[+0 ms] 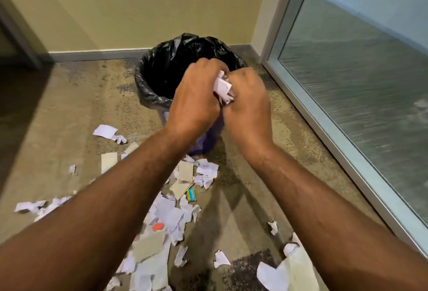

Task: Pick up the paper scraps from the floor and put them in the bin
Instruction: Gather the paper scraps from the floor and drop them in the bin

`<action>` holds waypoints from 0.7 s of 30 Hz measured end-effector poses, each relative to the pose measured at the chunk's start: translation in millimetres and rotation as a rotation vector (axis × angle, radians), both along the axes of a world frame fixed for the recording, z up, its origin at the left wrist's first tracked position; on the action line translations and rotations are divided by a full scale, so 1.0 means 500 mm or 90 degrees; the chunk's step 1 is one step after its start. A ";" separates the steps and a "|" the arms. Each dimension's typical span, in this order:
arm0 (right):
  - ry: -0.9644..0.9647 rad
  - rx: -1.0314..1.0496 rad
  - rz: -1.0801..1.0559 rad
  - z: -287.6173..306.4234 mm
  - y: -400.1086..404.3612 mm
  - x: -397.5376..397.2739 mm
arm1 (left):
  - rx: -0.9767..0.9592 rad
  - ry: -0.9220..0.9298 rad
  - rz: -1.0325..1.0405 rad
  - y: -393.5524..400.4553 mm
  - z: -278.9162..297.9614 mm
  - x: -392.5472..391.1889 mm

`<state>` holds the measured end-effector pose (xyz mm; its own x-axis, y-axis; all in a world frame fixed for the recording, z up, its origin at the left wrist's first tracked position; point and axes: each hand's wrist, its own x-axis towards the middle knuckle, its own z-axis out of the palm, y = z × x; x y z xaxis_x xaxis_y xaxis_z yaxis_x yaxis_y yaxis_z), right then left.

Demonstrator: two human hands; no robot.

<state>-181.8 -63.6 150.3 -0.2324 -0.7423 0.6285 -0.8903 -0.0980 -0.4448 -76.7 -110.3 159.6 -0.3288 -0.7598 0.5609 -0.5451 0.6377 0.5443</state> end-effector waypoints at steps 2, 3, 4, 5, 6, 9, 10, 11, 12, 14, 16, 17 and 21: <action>0.009 -0.001 0.021 0.021 -0.048 0.007 | -0.014 -0.026 0.017 -0.043 0.023 0.010; 0.008 0.007 0.030 0.026 -0.071 0.009 | -0.017 -0.039 0.022 -0.063 0.028 0.015; 0.004 0.022 0.036 0.028 -0.090 0.010 | -0.015 -0.056 0.026 -0.082 0.028 0.020; -0.002 0.042 0.036 0.030 -0.109 0.011 | -0.006 -0.077 0.028 -0.099 0.028 0.024; -0.007 0.068 0.032 0.030 -0.125 0.011 | 0.011 -0.098 0.028 -0.114 0.026 0.027; -0.062 0.198 0.043 0.029 -0.160 0.008 | 0.081 -0.161 0.036 -0.151 0.023 0.032; -0.092 0.248 0.058 0.030 -0.166 0.005 | 0.101 -0.179 0.043 -0.159 0.024 0.030; -0.115 0.285 0.071 0.030 -0.168 0.001 | 0.116 -0.195 0.049 -0.163 0.027 0.027; -0.123 0.305 0.080 0.030 -0.167 -0.005 | 0.130 -0.206 0.050 -0.163 0.032 0.023; -0.102 0.309 0.083 0.027 -0.151 -0.019 | 0.150 -0.209 0.045 -0.149 0.041 0.010; -0.079 0.273 0.079 0.020 -0.116 -0.032 | 0.130 -0.192 0.033 -0.121 0.044 -0.005; -0.074 0.240 0.076 0.013 -0.094 -0.039 | 0.098 -0.174 0.018 -0.102 0.043 -0.013; -0.039 0.126 0.052 -0.048 0.019 -0.083 | -0.023 -0.102 -0.068 -0.010 -0.002 -0.053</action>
